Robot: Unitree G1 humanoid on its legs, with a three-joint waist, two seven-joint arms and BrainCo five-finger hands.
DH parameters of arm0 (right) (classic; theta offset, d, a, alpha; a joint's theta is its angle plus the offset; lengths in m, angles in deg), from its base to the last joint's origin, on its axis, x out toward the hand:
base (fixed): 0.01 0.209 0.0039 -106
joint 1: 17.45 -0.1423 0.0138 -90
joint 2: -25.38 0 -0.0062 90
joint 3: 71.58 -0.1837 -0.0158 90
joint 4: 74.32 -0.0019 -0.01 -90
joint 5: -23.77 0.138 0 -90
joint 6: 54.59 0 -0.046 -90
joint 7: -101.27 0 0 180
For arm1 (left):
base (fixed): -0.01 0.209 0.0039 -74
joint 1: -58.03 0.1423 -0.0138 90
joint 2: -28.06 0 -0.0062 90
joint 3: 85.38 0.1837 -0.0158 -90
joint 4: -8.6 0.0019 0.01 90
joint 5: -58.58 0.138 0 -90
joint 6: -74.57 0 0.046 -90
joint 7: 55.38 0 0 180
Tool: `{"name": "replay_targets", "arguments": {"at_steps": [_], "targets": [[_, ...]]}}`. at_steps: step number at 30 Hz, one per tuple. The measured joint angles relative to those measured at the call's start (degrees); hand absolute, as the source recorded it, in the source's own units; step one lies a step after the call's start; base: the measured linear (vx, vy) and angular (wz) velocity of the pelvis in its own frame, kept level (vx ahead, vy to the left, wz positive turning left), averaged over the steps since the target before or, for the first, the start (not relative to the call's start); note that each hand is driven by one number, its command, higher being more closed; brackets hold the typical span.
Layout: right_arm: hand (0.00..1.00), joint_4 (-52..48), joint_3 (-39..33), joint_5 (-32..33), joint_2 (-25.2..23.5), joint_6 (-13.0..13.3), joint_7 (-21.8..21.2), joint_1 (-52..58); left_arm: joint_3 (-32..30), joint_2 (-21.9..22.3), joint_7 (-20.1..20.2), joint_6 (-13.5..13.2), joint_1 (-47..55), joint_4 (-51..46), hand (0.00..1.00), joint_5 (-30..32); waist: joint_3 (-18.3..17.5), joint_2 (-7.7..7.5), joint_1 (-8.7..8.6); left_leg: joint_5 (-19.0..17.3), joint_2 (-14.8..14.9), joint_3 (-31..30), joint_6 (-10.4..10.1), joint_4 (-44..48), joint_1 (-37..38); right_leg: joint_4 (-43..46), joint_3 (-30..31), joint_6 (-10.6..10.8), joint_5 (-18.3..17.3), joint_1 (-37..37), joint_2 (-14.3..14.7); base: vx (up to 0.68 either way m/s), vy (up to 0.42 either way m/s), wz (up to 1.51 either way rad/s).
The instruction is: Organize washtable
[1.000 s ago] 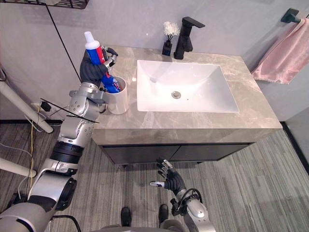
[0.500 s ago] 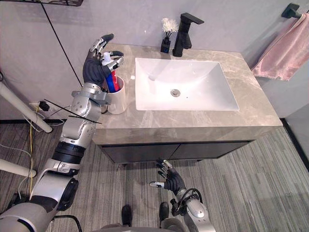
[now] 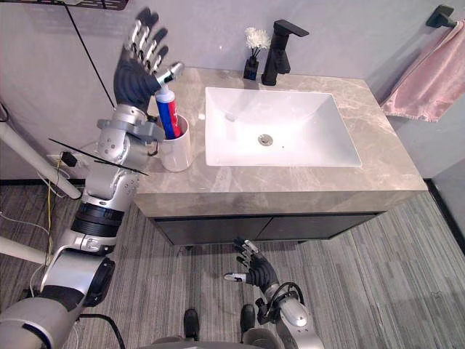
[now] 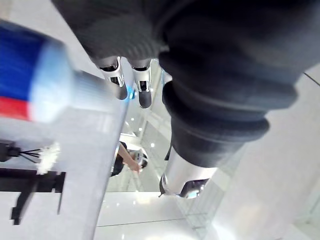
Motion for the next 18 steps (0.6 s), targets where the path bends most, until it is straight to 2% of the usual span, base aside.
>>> {"name": "replay_targets", "arguments": {"at_steps": [1,7,11,14,18], "targets": [[0.00,0.02,0.45,0.00,0.15,0.00,-0.03,-0.27,0.00,-0.87,-0.11,-0.56,-1.31,-0.01,1.00,-0.13,-0.01,0.01,0.00,0.01,-0.01,-0.07,0.00,0.06,0.00,0.01,-0.08,0.00,0.00,0.05,-0.01,0.00,0.000,0.05],[0.00,1.34,0.84,0.02,0.24,0.03,-0.03,-2.02,-0.60,-5.95,-1.33,-3.30,-7.52,-1.82,1.00,-2.21,-0.12,0.23,0.24,0.01,-0.13,-0.98,0.01,0.58,0.07,-0.02,-1.08,0.00,-0.01,0.85,0.01,-0.01,-0.004,0.08],[0.00,3.00,1.37,0.02,0.74,0.06,0.00,-2.56,-2.94,-6.06,-2.23,-4.71,-7.25,-4.25,1.00,-3.31,-0.25,0.59,1.53,0.03,-0.17,-1.29,0.01,0.67,0.07,-0.01,-1.28,0.00,-0.01,0.92,0.01,-0.03,-0.003,0.04],[0.00,3.05,2.09,0.01,0.76,0.06,-0.16,-2.30,-4.57,-7.17,-1.84,-5.33,-1.55,-10.12,1.00,-3.81,-0.68,1.36,1.51,0.05,-0.31,-1.61,0.04,0.70,0.06,0.04,-2.10,0.01,-0.03,1.09,0.05,-0.01,-0.003,0.06],[0.00,3.05,1.36,-0.26,0.59,0.05,-0.85,-1.23,-4.95,-6.57,2.69,-4.79,13.69,-19.01,1.00,-3.80,-1.09,2.43,1.67,0.11,-0.54,-2.24,0.12,0.69,0.43,0.04,-2.72,0.00,-0.09,1.83,-0.10,0.01,0.005,0.08]]}}
